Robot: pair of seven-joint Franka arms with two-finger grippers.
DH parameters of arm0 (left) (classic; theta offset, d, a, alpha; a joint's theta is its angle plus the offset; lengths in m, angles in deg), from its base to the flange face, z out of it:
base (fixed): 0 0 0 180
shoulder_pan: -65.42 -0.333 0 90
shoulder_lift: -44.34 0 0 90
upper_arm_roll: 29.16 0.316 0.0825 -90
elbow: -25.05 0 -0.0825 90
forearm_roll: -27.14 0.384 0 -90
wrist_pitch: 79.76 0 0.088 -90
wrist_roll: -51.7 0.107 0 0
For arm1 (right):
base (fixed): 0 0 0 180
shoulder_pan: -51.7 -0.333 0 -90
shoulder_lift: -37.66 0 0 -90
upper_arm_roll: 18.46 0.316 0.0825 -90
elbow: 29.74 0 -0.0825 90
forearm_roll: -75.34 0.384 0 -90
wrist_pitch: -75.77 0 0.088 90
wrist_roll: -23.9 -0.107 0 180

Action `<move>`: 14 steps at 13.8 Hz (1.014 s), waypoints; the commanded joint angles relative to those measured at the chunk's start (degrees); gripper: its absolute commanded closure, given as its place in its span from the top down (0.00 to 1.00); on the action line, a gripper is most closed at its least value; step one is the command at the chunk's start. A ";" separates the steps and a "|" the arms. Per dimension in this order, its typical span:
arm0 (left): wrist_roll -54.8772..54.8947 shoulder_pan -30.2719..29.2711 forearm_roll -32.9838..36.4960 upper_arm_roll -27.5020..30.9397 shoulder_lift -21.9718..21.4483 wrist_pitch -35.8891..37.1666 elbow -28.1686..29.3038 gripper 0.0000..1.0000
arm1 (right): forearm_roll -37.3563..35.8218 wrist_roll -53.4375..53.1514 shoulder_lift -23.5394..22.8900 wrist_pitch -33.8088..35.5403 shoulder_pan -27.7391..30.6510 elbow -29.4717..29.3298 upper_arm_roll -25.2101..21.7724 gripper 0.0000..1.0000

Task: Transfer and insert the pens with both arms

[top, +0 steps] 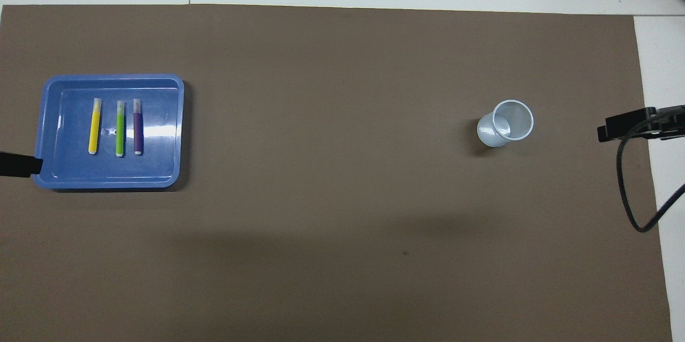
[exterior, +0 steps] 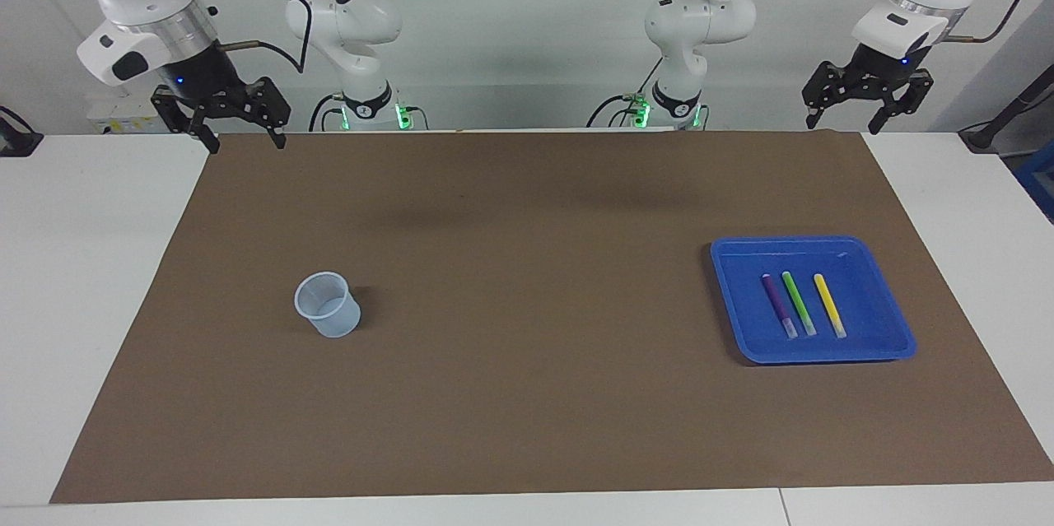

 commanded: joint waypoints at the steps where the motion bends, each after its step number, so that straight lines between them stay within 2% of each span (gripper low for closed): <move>1: 0.35 0.70 1.06 0.51 -0.92 0.52 0.57 1.00 | -0.67 0.87 -0.11 1.45 0.49 -0.82 0.36 1.00; 5: 0.35 0.70 1.06 0.51 -0.84 0.52 0.57 1.00 | -0.67 0.87 -0.11 1.54 0.49 -0.82 0.36 1.00; 6: 0.27 0.70 0.79 0.51 -0.75 -1.83 0.83 1.00 | -0.67 0.96 -0.11 1.54 0.49 -0.82 0.36 1.00; 7: 0.26 0.96 0.27 0.51 0.03 -8.73 0.22 1.00 | -0.67 0.87 -0.11 1.63 0.49 -0.82 0.36 1.00; 8: 0.79 0.61 0.18 0.59 -0.31 -12.36 1.96 1.00 | -0.67 0.87 -0.02 1.63 0.41 -0.82 0.36 1.00; 10: 0.27 1.31 0.18 0.42 -1.71 -11.69 4.95 1.00 | -0.67 0.87 -0.02 1.63 0.41 -0.82 0.36 1.00; 14: 0.27 1.76 0.18 0.51 -1.02 -17.48 10.75 1.00 | -0.67 0.87 -0.02 1.63 0.32 -0.82 0.36 1.00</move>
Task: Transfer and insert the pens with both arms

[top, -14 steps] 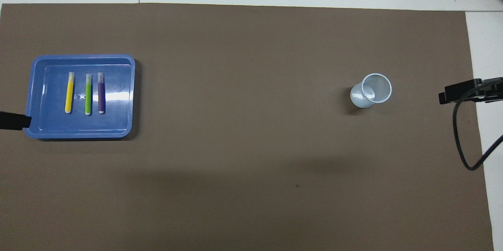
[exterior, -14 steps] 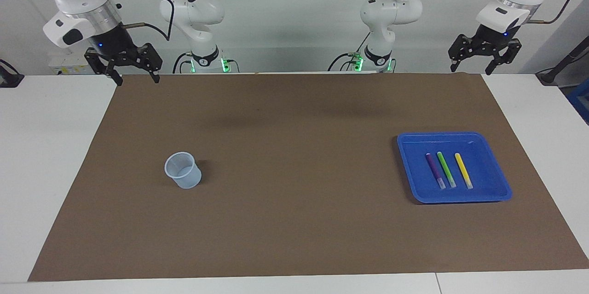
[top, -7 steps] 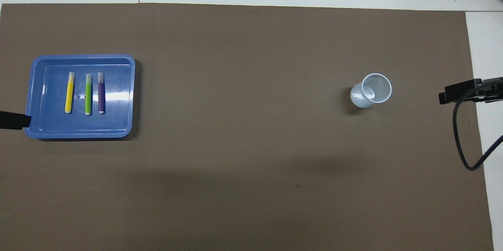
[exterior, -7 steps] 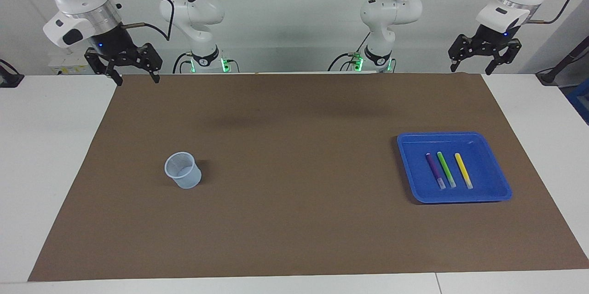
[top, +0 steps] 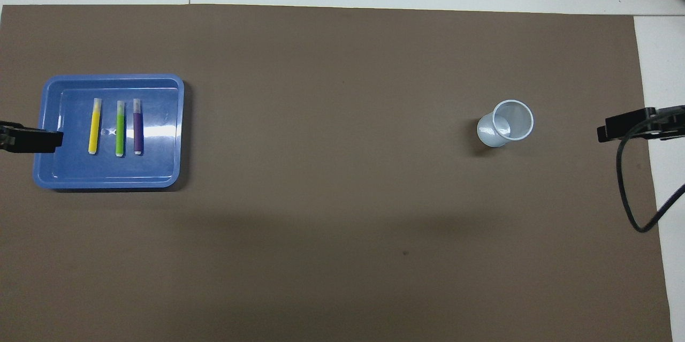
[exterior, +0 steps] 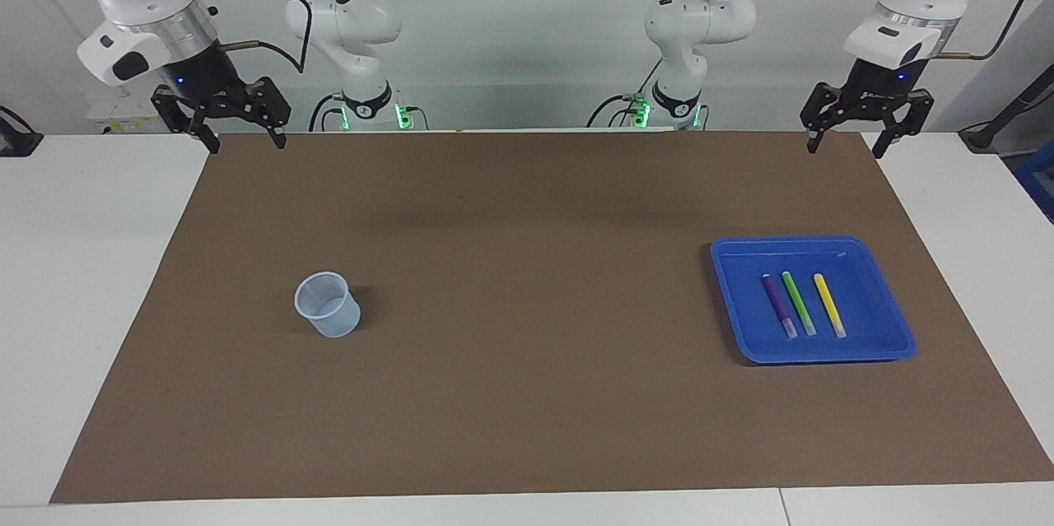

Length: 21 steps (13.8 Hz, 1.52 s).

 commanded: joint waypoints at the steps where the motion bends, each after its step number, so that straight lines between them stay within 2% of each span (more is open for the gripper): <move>1: 0.02 -1.71 0.21 0.98 -0.82 -8.10 7.14 1.00 | -0.67 0.86 -0.02 1.56 0.35 -0.82 0.35 1.00; 2: 0.19 -4.07 0.21 0.81 -0.99 -11.36 9.33 1.00 | -0.67 0.86 -0.02 1.56 0.35 -0.82 0.35 1.00; 5: 0.28 -3.75 -1.97 0.54 -0.73 -11.48 8.13 1.00 | -0.67 0.86 -0.02 1.56 0.35 -0.82 0.35 1.00; 8: 0.19 -3.56 -3.48 1.07 -1.43 -3.78 7.69 1.00 | -0.67 0.77 -0.11 1.21 0.00 -0.82 0.35 1.00; 11: -0.33 -3.40 -3.48 0.98 -1.61 -3.74 7.69 1.00 | -0.67 0.34 -0.02 0.77 -0.44 -0.82 0.78 1.00; 15: 2.63 -3.04 -3.40 0.98 0.40 -14.28 8.83 1.00 | -0.58 0.16 -0.02 0.42 -0.79 -0.64 1.14 1.00; 18: 14.40 -6.19 -3.40 1.16 7.07 -20.76 9.26 0.99 | -0.58 0.16 0.42 -1.07 -1.58 0.67 1.14 1.00; 19: 14.86 -8.56 -3.40 1.07 8.75 -23.40 10.23 0.94 | -0.49 0.07 0.77 -1.86 -1.67 1.54 1.14 1.00; 20: 14.70 -9.71 -3.40 1.16 8.50 -24.65 13.02 0.88 | -0.49 0.33 0.86 -2.39 -1.76 2.08 1.14 1.00; 21: 14.35 -9.90 -3.40 1.25 7.98 -24.92 15.31 0.86 | -0.41 0.16 1.03 -2.92 -1.93 2.52 1.14 1.00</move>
